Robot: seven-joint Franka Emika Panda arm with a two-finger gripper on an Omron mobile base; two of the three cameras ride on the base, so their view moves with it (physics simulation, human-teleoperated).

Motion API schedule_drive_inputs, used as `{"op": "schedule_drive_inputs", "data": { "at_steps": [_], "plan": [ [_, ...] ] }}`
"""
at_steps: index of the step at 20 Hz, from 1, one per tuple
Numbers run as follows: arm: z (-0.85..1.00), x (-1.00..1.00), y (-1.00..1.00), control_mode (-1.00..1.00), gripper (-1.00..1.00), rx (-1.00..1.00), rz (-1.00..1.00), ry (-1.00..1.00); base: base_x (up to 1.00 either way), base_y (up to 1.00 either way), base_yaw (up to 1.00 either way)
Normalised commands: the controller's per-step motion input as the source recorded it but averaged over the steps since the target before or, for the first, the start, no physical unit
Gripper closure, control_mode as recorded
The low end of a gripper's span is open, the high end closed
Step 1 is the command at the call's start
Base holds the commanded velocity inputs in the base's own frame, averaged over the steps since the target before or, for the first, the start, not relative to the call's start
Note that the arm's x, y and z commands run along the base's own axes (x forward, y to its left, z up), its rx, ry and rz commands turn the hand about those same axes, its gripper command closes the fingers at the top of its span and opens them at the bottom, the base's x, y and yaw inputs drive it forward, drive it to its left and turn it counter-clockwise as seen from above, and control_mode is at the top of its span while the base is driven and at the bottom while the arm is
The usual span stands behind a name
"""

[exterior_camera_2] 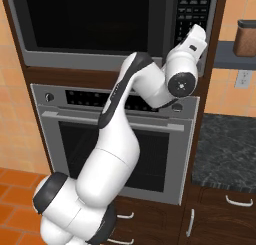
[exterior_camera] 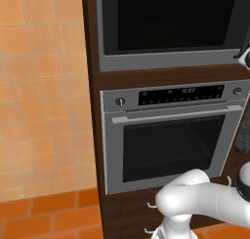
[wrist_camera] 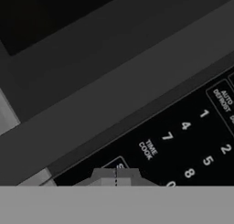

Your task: Open the microwave, place the bowl with waffle inside the microwave, then close the microwave door and turn it on.

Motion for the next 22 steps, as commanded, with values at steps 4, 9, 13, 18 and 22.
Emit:
{"op": "schedule_drive_inputs", "data": {
  "at_steps": [4,9,13,18,22],
  "plan": [
    [0.00,0.07,-0.55,-1.00,1.00,0.00,0.00,-0.01,0.00,0.00,0.00],
    [0.00,0.14,-0.64,-1.00,1.00,-0.04,0.07,-0.05,0.00,0.00,0.00],
    [0.00,0.00,-0.26,-1.00,1.00,-0.09,0.20,-0.14,0.00,0.00,0.00],
    [-0.08,-0.12,-0.01,-1.00,1.00,-0.08,0.21,-0.13,0.00,0.00,0.00],
    [-0.04,0.02,0.00,-1.00,1.00,-0.12,0.14,-0.07,0.00,0.00,0.00]
  ]
}}
